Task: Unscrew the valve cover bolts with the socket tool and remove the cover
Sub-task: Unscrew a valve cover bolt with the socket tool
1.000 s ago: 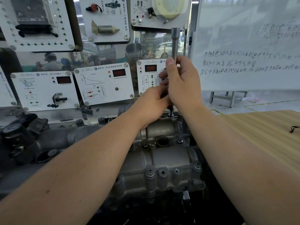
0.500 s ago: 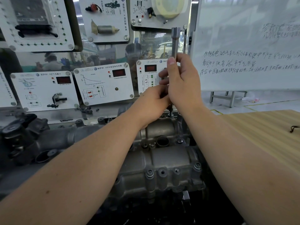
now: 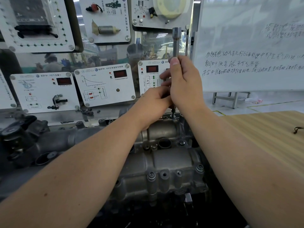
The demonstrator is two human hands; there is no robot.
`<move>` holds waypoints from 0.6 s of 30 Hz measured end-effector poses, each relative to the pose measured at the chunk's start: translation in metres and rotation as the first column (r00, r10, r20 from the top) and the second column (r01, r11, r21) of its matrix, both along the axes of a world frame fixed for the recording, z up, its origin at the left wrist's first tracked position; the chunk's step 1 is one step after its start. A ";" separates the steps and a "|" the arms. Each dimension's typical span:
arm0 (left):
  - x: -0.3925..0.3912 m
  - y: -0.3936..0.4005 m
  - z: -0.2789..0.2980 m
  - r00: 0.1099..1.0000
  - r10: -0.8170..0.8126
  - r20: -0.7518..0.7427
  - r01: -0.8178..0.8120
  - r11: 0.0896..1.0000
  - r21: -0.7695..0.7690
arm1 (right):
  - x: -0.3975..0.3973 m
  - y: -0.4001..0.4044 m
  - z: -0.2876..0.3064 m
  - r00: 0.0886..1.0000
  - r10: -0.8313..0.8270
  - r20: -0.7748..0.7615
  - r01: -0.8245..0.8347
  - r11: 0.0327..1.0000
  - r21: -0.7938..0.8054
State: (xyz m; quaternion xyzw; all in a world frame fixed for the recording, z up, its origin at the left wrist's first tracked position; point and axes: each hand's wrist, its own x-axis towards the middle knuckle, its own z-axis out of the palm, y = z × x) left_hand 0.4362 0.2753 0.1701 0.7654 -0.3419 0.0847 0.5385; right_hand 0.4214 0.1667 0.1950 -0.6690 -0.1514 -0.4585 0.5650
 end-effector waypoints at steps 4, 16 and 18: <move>0.001 0.000 0.000 0.999 0.006 0.047 -0.007 1.000 0.015 | -0.001 0.001 0.000 1.000 -0.013 0.008 0.013 1.000 -0.012; 0.002 0.000 -0.001 0.996 0.055 0.065 -0.058 0.997 0.048 | 0.000 -0.001 0.001 0.999 -0.044 0.003 0.044 0.999 -0.006; 0.002 0.000 -0.001 0.996 0.064 0.059 -0.067 0.997 0.050 | 0.000 0.000 0.001 0.999 -0.039 0.005 0.039 0.999 -0.002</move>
